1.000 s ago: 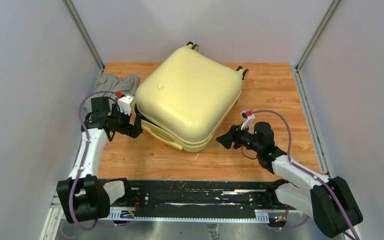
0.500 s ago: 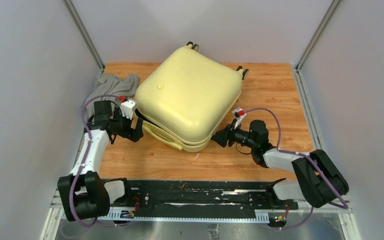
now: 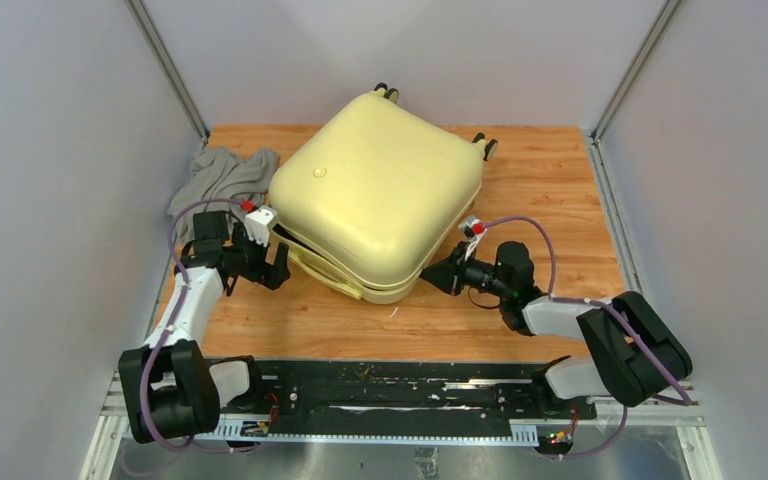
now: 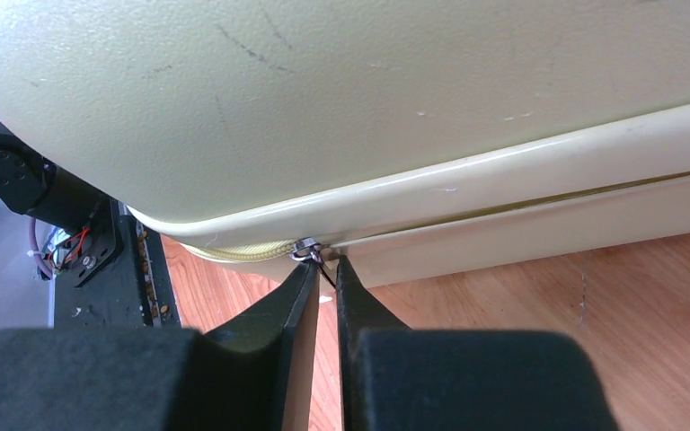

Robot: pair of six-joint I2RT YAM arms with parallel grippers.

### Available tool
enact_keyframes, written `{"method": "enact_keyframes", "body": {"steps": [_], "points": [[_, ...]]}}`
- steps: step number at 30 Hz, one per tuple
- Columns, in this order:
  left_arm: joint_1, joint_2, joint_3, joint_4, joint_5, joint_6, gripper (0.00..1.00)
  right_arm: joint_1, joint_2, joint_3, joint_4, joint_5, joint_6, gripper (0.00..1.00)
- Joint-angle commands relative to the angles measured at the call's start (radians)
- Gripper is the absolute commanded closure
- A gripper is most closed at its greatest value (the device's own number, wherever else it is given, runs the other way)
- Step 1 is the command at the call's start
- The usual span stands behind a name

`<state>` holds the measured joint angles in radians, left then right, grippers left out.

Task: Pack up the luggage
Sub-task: Zip the luggage at the center of the board.

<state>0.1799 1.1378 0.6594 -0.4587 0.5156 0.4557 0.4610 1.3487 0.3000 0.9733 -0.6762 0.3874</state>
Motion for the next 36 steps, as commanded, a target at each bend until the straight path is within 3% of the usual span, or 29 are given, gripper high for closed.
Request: {"method": "enact_keyframes", "body": {"steps": [1,10,21,28,36], "points": [[0.001,-0.019,-0.011,0.057,0.040,-0.006,0.05,0.025,-0.013,-0.003,0.068,0.062,-0.039,0.88],[-0.010,-0.017,-0.046,0.147,0.089,-0.023,0.16,0.050,-0.068,-0.035,0.030,0.122,-0.041,1.00],[-0.094,0.005,-0.101,0.279,0.067,-0.042,0.32,0.098,-0.151,-0.085,-0.024,0.251,-0.048,1.00],[-0.134,-0.005,-0.105,0.269,0.049,0.020,0.43,0.118,-0.187,-0.096,-0.046,0.278,-0.048,1.00],[-0.148,-0.012,-0.136,0.303,0.064,0.023,0.49,0.257,-0.203,-0.100,-0.084,0.343,-0.052,1.00]]}}
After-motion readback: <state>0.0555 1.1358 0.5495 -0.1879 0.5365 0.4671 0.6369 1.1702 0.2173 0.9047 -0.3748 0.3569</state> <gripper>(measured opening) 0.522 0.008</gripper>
